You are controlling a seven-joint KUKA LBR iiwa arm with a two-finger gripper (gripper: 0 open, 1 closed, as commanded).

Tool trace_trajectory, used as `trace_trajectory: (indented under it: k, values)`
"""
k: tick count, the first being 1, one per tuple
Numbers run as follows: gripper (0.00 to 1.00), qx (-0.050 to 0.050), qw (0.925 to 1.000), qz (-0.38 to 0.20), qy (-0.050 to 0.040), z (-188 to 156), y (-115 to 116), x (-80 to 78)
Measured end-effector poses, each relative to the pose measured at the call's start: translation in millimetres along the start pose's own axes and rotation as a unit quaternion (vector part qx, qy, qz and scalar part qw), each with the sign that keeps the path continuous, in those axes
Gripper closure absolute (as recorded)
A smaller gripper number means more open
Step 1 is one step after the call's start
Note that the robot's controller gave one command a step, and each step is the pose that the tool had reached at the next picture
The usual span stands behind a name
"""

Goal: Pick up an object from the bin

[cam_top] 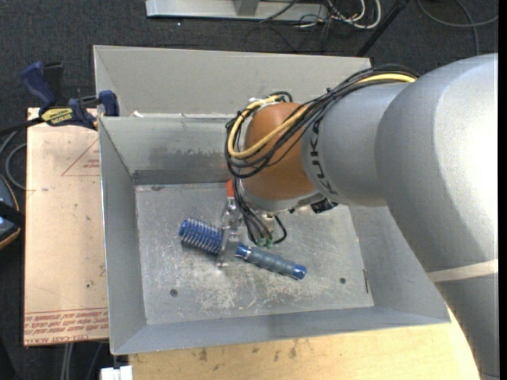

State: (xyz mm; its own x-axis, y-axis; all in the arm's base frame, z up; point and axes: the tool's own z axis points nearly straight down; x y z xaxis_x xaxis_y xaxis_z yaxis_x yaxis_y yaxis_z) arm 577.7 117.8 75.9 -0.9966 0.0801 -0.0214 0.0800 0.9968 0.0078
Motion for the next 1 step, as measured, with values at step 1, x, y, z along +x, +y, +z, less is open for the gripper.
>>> trace_trajectory:
  k: [1]
  values:
    - [1.00,0.002,0.9998,-0.020,0.0061,-126.6,24.6,2.4]
